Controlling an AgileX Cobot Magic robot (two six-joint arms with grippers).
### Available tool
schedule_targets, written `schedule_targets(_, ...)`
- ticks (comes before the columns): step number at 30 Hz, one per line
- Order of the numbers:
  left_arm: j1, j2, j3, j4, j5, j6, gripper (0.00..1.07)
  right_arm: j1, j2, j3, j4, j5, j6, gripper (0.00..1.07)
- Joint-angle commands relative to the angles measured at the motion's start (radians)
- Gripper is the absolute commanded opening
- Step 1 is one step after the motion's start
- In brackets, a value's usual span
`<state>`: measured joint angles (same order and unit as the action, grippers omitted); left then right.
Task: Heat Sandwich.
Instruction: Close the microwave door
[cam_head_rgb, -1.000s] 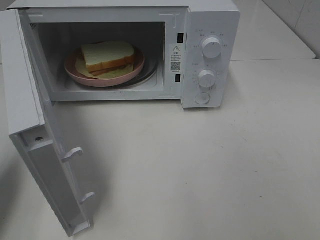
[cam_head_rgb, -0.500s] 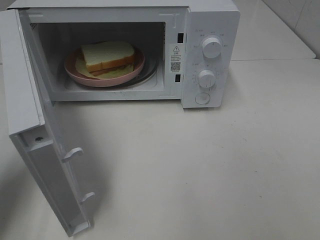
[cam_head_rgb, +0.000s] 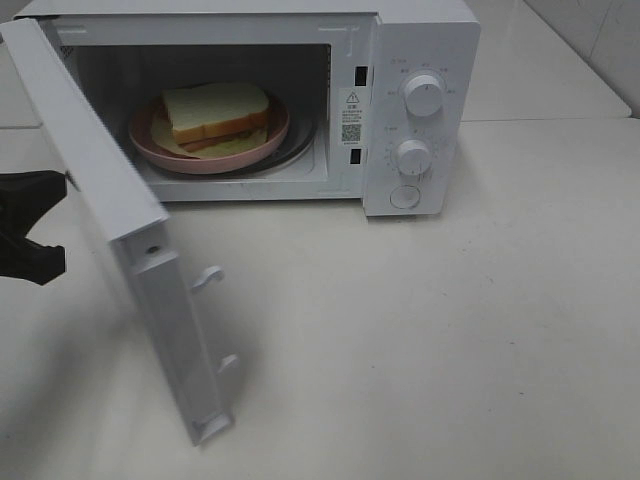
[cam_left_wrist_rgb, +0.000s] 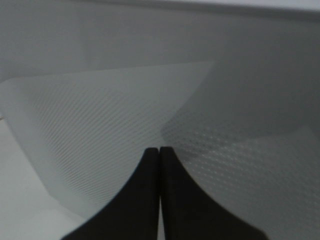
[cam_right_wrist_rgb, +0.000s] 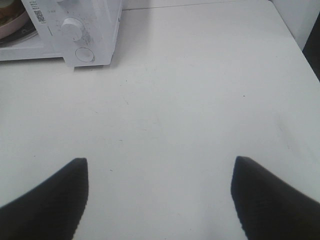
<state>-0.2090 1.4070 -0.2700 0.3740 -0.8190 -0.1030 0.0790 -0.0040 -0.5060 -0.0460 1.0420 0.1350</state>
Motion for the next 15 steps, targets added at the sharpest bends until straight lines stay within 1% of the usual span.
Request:
schedule_targets(1, -0.043, 0.027, -0.029, -0.011, -0.025, -0.004, 0.00, -0.009, -0.027, 0.001, 0.005, -0.004, 0.001, 0.76)
schedule_targets(2, -0.069, 0.042, -0.041, -0.039, -0.037, -0.002, 0.00, -0.009, -0.027, 0.001, 0.005, -0.004, 0.001, 0.76)
schedule_targets(3, -0.081, 0.052, -0.047, -0.058, -0.046, 0.001, 0.00, -0.009, -0.027, 0.001, 0.005, -0.004, 0.001, 0.76)
schedule_targets(4, -0.081, 0.052, -0.047, -0.058, -0.046, 0.001, 0.00, -0.009, -0.027, 0.001, 0.005, -0.004, 0.001, 0.76)
schedule_targets(7, -0.116, 0.082, -0.064, -0.117, -0.050, 0.012, 0.00, -0.009, -0.027, 0.001, 0.005, -0.004, 0.001, 0.76)
schedule_targets(8, -0.147, 0.101, -0.078, -0.166, -0.055, 0.032, 0.00, -0.009, -0.027, 0.001, 0.005, -0.004, 0.001, 0.76)
schedule_targets(9, -0.147, 0.101, -0.078, -0.166, -0.055, 0.032, 0.00, -0.009, -0.027, 0.001, 0.005, -0.004, 0.001, 0.76)
schedule_targets(11, -0.181, 0.120, -0.091, -0.210, -0.068, 0.054, 0.00, -0.009, -0.027, 0.001, 0.005, -0.004, 0.001, 0.76)
schedule_targets(12, -0.217, 0.141, -0.106, -0.258, -0.079, 0.081, 0.00, -0.009, -0.027, 0.001, 0.005, -0.004, 0.001, 0.76)
schedule_targets(13, -0.236, 0.152, -0.116, -0.286, -0.083, 0.095, 0.00, -0.009, -0.027, 0.001, 0.005, -0.004, 0.001, 0.76)
schedule_targets(14, -0.236, 0.152, -0.116, -0.286, -0.083, 0.095, 0.00, -0.009, -0.027, 0.001, 0.005, -0.004, 0.001, 0.76)
schedule_targets(15, -0.255, 0.164, -0.125, -0.314, -0.087, 0.103, 0.00, -0.009, -0.027, 0.001, 0.005, -0.004, 0.001, 0.76)
